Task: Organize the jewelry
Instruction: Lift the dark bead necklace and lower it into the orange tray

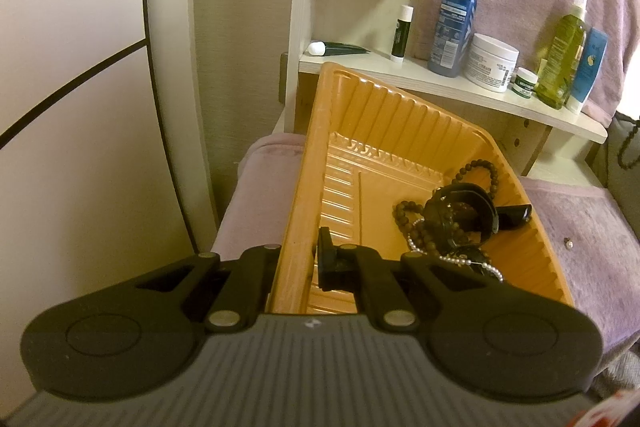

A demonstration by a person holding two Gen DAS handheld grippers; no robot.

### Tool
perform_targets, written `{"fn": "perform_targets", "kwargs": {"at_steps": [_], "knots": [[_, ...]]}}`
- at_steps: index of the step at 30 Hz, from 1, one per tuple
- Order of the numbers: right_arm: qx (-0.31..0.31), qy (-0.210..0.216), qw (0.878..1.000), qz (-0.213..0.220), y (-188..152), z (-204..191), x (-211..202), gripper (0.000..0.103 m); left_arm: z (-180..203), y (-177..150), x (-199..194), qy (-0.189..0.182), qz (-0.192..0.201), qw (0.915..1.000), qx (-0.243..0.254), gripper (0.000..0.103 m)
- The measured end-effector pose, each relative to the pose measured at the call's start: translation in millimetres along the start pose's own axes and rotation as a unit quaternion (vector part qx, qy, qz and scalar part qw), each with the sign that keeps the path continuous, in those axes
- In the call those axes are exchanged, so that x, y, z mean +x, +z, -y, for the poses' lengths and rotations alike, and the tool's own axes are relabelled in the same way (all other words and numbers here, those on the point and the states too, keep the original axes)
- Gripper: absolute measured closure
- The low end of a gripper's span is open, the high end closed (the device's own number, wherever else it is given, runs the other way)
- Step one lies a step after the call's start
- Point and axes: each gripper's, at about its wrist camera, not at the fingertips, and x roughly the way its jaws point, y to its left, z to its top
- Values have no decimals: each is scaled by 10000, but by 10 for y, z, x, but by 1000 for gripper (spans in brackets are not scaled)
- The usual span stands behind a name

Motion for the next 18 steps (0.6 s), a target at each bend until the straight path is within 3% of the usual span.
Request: {"fn": "perform_targets", "kwargs": {"at_steps": [12, 18], "knots": [[-19, 1205, 9926, -159, 28, -711, 581, 89, 4, 12, -7, -13, -11, 10000, 44, 98], [-51, 1524, 9874, -424, -81, -1059, 1008, 89, 8, 23, -16, -18, -31, 10000, 50, 98]]}}
